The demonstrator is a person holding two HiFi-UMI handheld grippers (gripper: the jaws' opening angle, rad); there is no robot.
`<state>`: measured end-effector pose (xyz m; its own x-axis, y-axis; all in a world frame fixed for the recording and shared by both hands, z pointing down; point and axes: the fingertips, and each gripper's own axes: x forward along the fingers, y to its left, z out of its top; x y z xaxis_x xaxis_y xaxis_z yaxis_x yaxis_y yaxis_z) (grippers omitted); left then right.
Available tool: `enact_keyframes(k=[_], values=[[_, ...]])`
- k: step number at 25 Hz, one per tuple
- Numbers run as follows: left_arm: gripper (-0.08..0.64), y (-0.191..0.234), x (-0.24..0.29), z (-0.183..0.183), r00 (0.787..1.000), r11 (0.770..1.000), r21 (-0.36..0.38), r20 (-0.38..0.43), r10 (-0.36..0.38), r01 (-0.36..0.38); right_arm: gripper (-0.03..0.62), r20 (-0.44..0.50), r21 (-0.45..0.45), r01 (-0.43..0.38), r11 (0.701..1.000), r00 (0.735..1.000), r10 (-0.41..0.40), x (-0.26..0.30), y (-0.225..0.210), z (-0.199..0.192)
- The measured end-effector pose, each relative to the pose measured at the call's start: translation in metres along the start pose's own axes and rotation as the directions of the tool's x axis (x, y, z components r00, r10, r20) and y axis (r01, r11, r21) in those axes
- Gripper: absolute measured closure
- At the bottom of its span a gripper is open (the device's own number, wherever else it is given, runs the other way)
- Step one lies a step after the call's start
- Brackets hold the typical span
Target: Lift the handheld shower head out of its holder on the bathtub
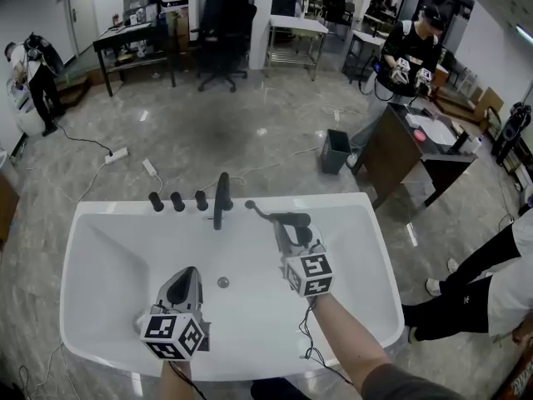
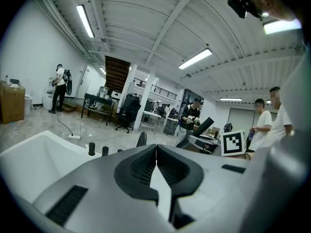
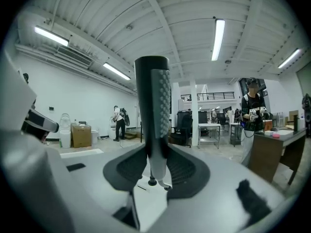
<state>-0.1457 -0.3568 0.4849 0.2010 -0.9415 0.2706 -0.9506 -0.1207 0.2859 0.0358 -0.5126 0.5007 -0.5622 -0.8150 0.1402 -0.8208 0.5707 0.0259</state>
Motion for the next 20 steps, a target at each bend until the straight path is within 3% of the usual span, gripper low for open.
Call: enact_keyframes(k=[5, 20], values=[[0.545, -0.017, -0.045, 0.000, 1.000, 1.000, -0.002, 0.009, -0.025, 0.025, 0.457, 0.019, -0.003, 0.001, 1.000, 1.000, -0.001, -0.058, 0.025, 0.023], [0.545, -0.063, -0.193, -0.027, 0.995, 0.994, 0.046, 0.016, -0.096, 0.095, 0.457, 0.053, -0.009, 0.032, 0.999, 0.998, -0.031, -0.225, 0.116, 0.035]])
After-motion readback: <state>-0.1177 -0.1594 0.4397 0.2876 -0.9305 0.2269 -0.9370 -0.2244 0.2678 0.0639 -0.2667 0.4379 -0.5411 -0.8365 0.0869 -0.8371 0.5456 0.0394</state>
